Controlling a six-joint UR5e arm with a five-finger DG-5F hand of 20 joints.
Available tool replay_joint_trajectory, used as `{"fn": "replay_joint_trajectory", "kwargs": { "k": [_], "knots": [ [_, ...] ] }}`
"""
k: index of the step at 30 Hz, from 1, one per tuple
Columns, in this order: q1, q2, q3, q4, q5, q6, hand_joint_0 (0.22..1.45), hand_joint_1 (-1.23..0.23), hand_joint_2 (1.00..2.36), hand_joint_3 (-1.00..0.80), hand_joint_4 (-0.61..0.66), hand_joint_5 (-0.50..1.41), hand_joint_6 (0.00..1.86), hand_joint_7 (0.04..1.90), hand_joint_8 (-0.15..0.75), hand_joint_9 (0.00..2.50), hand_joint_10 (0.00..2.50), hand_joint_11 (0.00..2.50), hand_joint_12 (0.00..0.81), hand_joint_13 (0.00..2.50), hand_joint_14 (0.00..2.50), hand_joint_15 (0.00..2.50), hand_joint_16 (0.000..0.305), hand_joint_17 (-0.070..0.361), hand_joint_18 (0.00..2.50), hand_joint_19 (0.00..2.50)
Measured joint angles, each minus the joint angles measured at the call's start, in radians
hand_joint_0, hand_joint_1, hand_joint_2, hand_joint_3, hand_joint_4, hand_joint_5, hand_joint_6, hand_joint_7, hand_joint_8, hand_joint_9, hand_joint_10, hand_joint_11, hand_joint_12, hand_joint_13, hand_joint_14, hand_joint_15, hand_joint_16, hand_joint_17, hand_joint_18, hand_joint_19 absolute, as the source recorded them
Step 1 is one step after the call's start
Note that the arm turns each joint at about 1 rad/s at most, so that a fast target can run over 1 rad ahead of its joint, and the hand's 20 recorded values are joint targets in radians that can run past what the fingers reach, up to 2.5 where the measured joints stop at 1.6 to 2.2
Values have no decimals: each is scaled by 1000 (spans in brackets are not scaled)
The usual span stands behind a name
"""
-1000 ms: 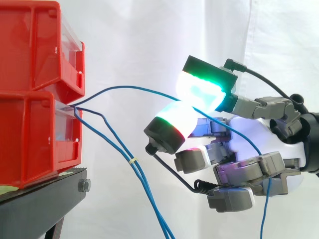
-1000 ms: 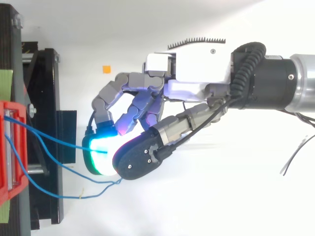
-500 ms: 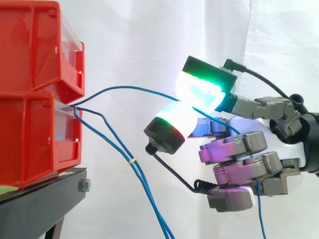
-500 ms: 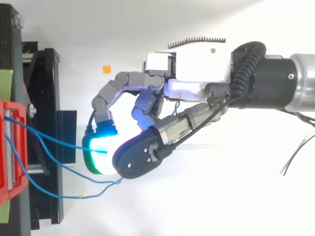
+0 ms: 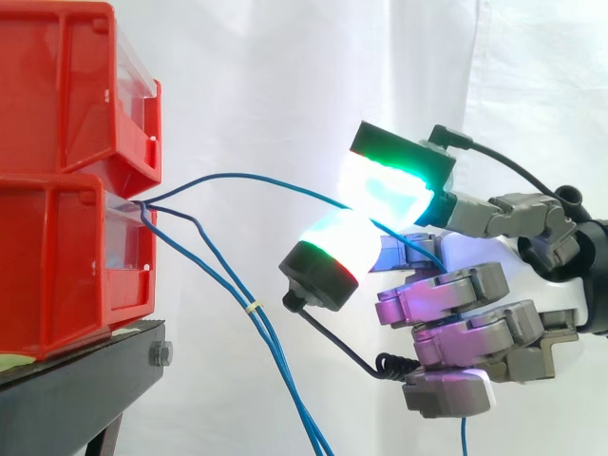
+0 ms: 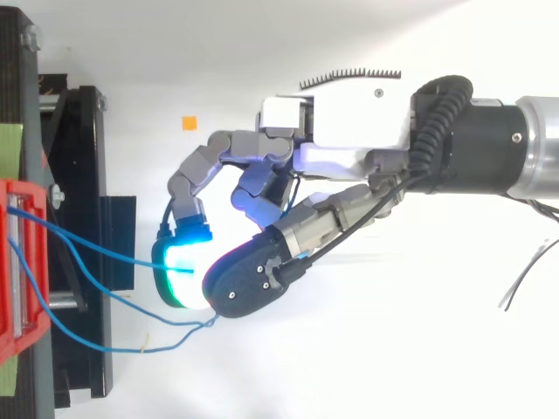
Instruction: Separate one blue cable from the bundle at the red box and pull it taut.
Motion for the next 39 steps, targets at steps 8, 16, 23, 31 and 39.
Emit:
{"fn": "replay_joint_trajectory", "kwargs": {
  "k": [8,16,23,31,39],
  "knots": [
    [0,0,0,-44,4,-59,763,-814,1012,-299,-278,-156,981,1035,127,871,2419,1205,216,1211,1097,1469,26,60,1008,1261],
    [1,1,0,-95,4,-81,764,-817,1012,-291,-299,-154,981,1041,128,872,2406,1167,211,1202,1113,1456,27,60,1002,1266],
    [3,5,0,-160,4,-93,769,-827,1013,-297,-414,-150,977,1074,112,882,2340,1181,202,1198,1115,1445,27,61,994,1273],
    [1,6,0,-151,3,-39,767,-834,1013,-285,-390,-151,976,1072,110,897,2273,1209,196,1197,1100,1469,27,61,994,1274],
    [0,5,0,-113,4,-30,768,-836,1013,-287,-378,-151,976,1075,116,900,2253,1219,202,1199,1099,1467,27,62,992,1275]
  ]
}}
